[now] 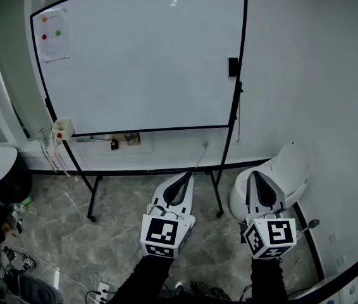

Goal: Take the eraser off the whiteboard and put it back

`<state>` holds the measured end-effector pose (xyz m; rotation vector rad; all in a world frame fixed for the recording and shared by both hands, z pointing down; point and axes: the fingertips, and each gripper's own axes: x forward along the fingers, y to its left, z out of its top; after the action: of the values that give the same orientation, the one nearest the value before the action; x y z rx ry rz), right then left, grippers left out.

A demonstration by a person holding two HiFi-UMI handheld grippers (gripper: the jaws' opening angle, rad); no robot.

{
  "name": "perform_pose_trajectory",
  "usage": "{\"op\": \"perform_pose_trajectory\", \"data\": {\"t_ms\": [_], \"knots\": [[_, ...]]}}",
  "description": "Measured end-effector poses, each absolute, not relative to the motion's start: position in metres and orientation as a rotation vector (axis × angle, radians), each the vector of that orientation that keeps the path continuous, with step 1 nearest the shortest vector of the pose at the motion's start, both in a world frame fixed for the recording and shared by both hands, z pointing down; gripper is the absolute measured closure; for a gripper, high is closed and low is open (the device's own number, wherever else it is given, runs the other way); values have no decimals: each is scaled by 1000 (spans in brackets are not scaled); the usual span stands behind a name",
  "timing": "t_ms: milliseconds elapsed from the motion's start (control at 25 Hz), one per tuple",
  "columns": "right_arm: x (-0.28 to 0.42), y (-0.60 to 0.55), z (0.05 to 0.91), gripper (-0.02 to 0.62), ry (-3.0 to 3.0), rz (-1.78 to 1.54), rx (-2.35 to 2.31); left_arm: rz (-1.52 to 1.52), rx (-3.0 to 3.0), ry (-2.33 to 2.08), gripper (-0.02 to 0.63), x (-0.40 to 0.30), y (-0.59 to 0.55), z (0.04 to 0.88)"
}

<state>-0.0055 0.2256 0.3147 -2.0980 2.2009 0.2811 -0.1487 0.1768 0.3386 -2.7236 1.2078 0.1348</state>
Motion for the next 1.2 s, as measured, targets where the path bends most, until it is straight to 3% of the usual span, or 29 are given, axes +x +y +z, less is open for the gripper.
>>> {"op": "perform_pose_trajectory", "data": {"t_ms": [1200], "knots": [[115,27,313,586,2359,230,-1849,116,-2540,1470,601,-64,-5,319]]}}
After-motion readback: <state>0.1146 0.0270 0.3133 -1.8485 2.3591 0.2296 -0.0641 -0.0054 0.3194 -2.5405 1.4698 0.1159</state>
